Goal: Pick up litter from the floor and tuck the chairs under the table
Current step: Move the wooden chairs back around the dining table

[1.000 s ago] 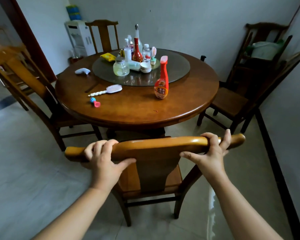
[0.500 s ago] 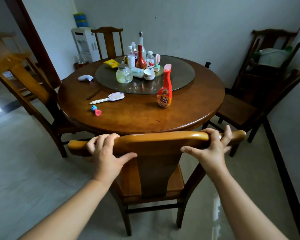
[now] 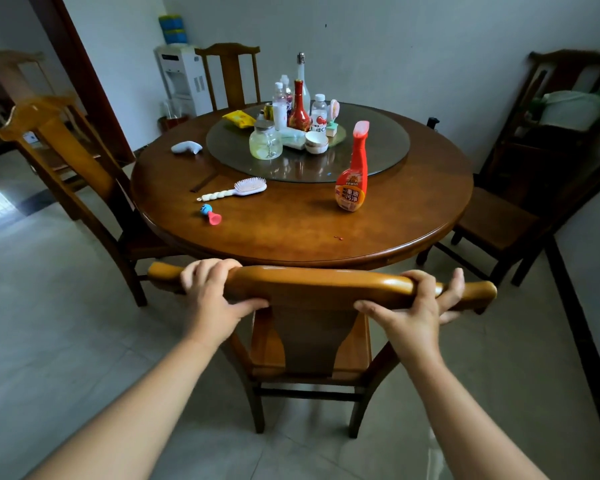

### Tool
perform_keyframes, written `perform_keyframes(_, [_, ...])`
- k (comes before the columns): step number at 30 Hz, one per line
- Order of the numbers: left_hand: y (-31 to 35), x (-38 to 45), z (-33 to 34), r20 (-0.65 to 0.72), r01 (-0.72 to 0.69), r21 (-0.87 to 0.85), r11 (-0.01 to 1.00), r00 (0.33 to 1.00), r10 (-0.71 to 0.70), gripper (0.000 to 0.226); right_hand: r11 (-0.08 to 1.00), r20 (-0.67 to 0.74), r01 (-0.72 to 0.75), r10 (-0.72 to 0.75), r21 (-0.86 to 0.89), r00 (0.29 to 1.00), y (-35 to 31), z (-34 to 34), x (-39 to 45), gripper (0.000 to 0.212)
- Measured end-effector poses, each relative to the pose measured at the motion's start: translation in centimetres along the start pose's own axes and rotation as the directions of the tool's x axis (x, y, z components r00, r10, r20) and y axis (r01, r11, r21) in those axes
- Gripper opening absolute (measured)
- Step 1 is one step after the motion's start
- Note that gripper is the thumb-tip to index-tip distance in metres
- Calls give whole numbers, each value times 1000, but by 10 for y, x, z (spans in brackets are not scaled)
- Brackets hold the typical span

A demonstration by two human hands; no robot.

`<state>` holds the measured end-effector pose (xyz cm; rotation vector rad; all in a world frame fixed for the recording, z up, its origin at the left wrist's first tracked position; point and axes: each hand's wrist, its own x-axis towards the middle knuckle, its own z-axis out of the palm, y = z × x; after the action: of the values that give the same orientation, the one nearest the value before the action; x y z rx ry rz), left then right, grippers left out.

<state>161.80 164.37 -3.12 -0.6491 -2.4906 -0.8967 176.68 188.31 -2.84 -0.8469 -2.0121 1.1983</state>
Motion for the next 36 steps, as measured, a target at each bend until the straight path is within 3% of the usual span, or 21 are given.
perform_keyframes(9, [45, 3, 31, -59, 28, 24, 999, 998, -27, 66, 999, 91, 24, -20, -46, 996, 14, -25, 59, 66])
perform_keyframes(18, [49, 3, 30, -37, 55, 58, 997, 998, -53, 68, 993, 151, -5, 23, -115, 988, 11, -30, 61, 65])
perform_keyframes(25, [95, -1, 18, 85, 235, 123, 964, 965, -246, 72, 984, 173, -31, 61, -174, 983, 17, -68, 56, 98])
perform_keyframes(28, [149, -7, 22, 125, 131, 82, 988, 982, -141, 65, 987, 119, -18, 38, -160, 992, 24, -102, 55, 88])
perform_keyframes(33, [256, -17, 65, 174, -61, -138, 989, 981, 85, 44, 984, 100, -1, 19, -179, 995, 51, -183, 67, 38])
perform_keyframes(36, [313, -22, 106, 323, -9, -162, 987, 944, 62, 33, 968, 108, 3, 25, -252, 994, 81, -246, 79, 22])
